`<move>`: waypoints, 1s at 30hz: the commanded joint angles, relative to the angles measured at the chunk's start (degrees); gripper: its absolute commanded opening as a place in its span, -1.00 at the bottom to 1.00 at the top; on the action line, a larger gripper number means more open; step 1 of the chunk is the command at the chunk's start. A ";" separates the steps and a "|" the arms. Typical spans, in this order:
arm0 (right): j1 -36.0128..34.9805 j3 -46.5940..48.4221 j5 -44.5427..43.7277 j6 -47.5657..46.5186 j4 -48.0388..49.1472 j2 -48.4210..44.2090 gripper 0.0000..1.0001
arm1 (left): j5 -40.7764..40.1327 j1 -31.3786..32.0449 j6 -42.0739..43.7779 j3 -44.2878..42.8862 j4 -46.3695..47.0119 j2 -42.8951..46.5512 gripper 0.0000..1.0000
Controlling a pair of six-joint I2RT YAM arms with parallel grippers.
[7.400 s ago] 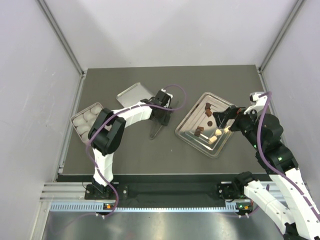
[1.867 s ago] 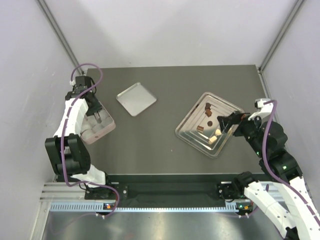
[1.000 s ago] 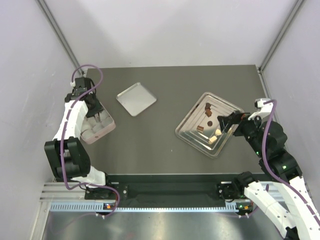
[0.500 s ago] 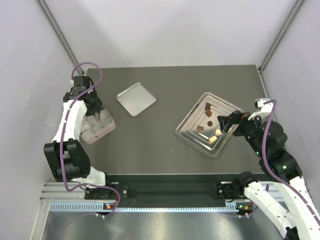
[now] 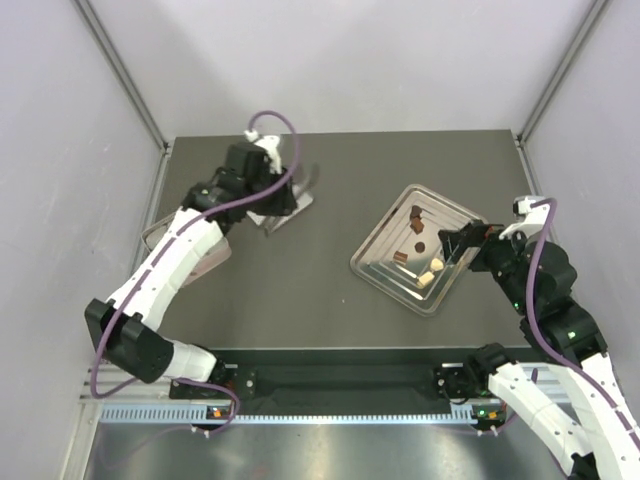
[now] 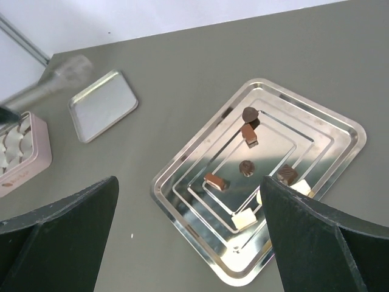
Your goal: Pack the chocolate
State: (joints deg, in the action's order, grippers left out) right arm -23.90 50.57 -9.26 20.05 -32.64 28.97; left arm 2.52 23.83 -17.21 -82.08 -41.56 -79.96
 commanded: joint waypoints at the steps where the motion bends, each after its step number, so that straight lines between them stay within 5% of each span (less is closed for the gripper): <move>1: -0.88 3.83 -2.26 -0.54 0.04 -0.32 0.99 | -0.49 7.96 -2.21 2.01 6.40 0.43 0.00; 14: -0.88 5.33 -4.72 -0.10 -2.42 -0.76 0.99 | -6.92 29.85 -4.41 -0.09 10.71 -15.38 0.11; 30: -0.89 5.33 -5.60 -0.45 -2.78 -1.29 1.00 | -9.38 34.70 -5.29 -3.61 11.50 -23.48 0.26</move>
State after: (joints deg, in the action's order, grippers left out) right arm -23.92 53.39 -13.52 20.08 -34.98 28.05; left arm -5.67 58.26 -21.98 -83.31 -32.91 -102.67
